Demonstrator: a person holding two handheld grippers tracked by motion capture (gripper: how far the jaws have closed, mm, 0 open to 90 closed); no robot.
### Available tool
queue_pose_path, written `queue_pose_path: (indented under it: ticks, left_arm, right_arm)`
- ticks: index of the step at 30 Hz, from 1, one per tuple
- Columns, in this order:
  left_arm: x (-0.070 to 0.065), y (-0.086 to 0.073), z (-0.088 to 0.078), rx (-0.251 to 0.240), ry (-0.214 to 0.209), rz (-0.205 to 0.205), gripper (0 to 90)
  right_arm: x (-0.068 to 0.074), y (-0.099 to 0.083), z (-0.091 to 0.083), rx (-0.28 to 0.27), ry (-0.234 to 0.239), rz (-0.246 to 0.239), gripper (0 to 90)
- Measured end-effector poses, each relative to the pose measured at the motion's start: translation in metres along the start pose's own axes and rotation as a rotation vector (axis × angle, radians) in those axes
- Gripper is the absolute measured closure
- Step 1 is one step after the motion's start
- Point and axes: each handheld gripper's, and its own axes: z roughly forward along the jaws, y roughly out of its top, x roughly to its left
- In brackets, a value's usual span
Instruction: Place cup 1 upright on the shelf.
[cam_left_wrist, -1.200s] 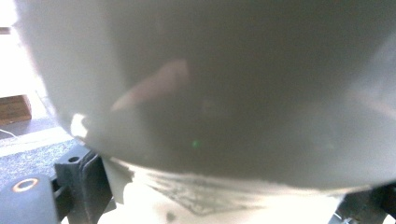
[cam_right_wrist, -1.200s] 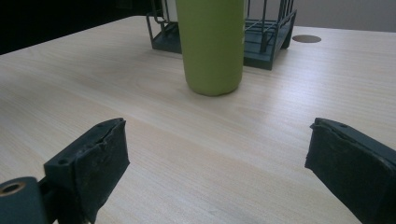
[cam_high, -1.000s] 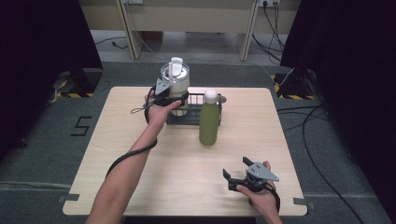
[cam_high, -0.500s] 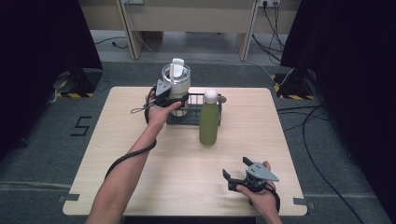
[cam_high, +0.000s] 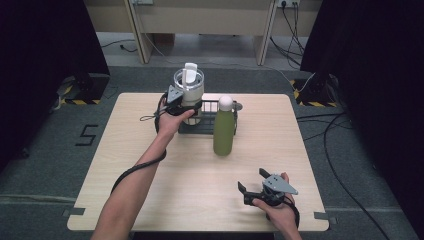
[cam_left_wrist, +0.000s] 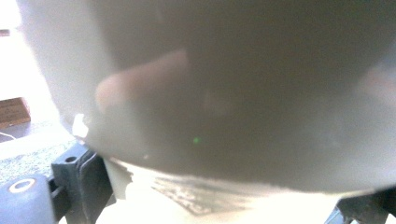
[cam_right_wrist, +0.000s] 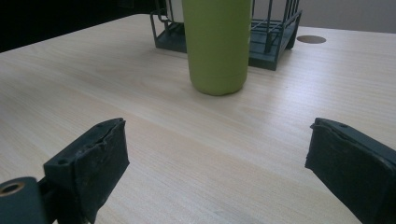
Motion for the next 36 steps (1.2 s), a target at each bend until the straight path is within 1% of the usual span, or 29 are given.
queue_pose_path:
  ticks: [10,20,30,36]
  left_arm:
    - [-0.001,-0.001,-0.003,-0.004,0.001,-0.005,8.3]
    - [-0.002,-0.004,-0.008,-0.014,0.0,0.0,8.3]
    - [-0.002,-0.006,-0.01,-0.029,-0.01,0.005,8.5]
    - [-0.001,-0.007,-0.012,-0.036,-0.015,0.008,8.6]
  right_arm:
    - [0.001,0.0,0.0,0.005,0.004,0.0,5.4]
    - [0.002,0.0,0.0,0.007,0.008,-0.001,5.4]
    - [0.002,0.0,0.0,0.009,0.008,0.002,5.4]
    - [0.002,0.0,0.0,0.008,0.008,-0.004,5.4]
